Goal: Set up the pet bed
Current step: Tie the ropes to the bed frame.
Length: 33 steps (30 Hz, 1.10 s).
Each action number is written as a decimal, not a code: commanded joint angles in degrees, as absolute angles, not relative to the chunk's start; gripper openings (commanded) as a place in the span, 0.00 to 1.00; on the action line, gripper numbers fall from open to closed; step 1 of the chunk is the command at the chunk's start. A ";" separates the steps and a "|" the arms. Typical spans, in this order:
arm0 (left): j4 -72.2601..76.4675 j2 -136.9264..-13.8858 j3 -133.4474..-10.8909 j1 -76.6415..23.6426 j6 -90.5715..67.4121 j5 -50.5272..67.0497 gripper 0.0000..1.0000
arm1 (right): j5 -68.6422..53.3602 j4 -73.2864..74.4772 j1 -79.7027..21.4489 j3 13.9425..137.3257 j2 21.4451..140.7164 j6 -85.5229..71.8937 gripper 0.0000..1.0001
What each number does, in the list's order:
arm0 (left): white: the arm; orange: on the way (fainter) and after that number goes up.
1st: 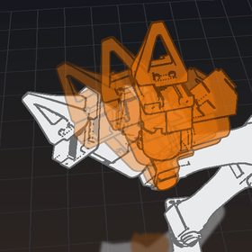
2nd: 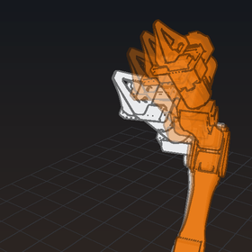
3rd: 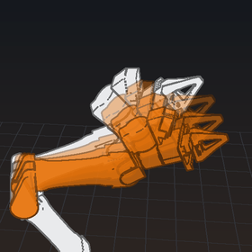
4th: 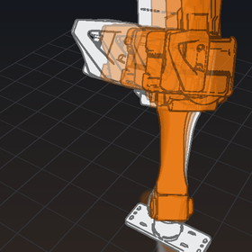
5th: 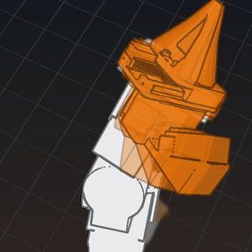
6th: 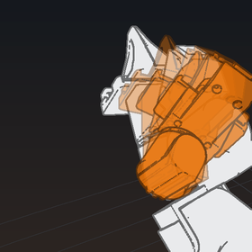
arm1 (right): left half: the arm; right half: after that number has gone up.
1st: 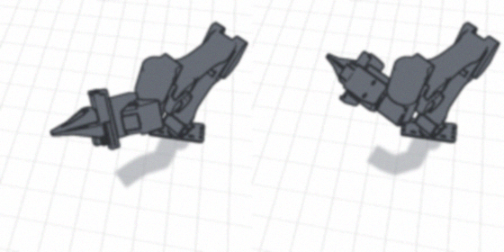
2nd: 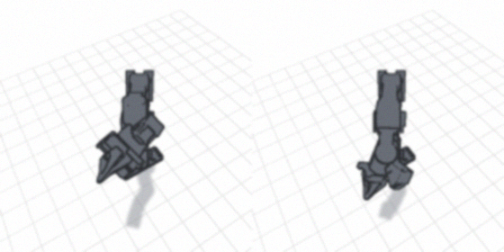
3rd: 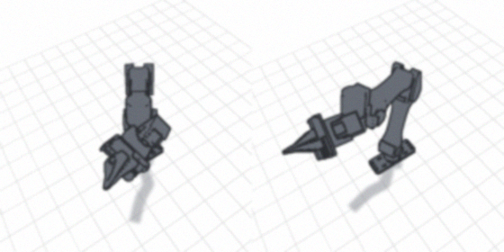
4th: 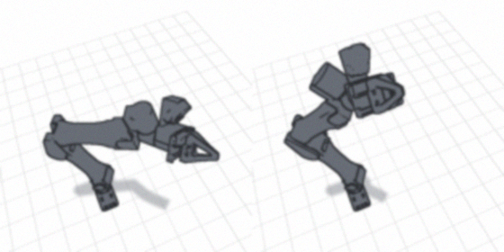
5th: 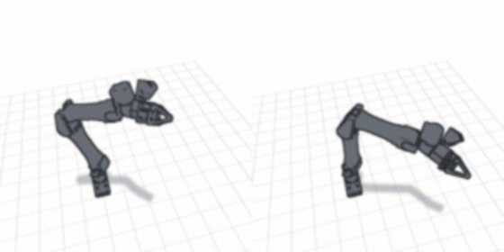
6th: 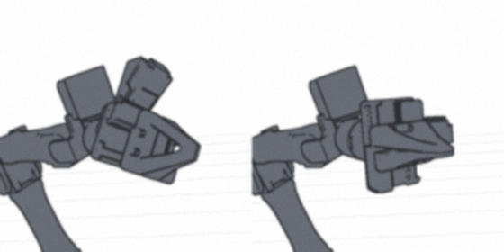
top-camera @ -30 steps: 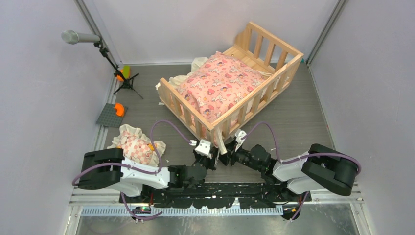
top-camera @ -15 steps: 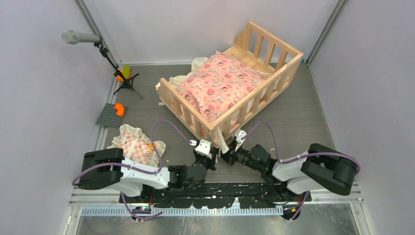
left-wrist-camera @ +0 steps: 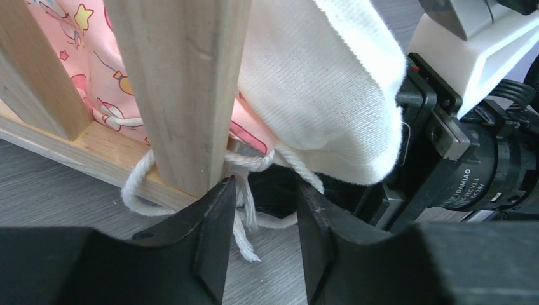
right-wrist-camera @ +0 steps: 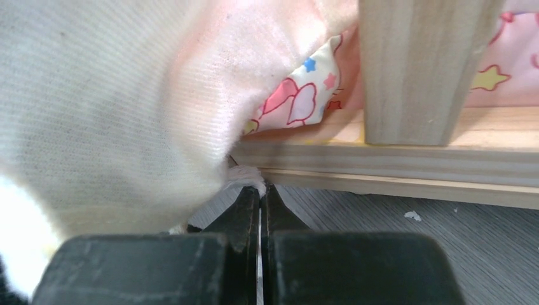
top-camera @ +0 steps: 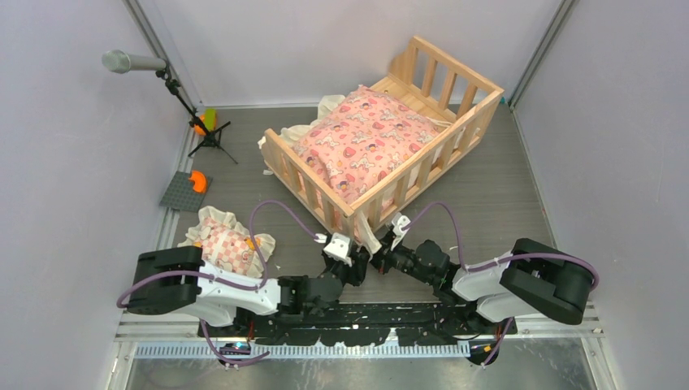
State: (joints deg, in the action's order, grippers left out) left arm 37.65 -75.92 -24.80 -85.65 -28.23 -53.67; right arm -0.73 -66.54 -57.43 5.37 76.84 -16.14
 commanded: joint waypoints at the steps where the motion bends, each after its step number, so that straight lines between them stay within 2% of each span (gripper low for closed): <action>1: 36.48 -73.31 -24.65 -84.81 -27.96 -59.46 0.46 | 3.75 -69.49 -57.74 5.80 74.28 -17.97 0.00; 7: 35.53 -71.37 -24.17 -84.81 -27.87 -59.64 0.54 | 8.81 -61.53 -57.74 5.51 68.93 -21.29 0.00; 15: 35.91 -69.94 -23.60 -84.81 -26.55 -56.15 0.55 | 12.85 -48.56 -57.74 7.15 61.62 -23.95 0.00; 23: 35.67 -68.71 -22.15 -84.81 -26.15 -53.17 0.30 | 14.18 -44.12 -57.74 7.56 59.54 -26.00 0.00; 27: 35.74 -68.60 -21.00 -84.82 -26.36 -50.28 0.25 | 13.73 -44.12 -57.74 7.79 59.24 -26.24 0.00; 33: 38.41 -70.90 -19.61 -85.12 -24.92 -43.76 0.26 | 12.97 -44.07 -57.74 8.32 58.81 -27.42 0.00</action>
State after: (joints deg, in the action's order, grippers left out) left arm 35.27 -69.91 -20.43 -84.99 -26.46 -47.66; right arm 12.40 -42.74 -57.43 6.11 60.27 -25.93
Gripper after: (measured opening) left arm 0.254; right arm 0.026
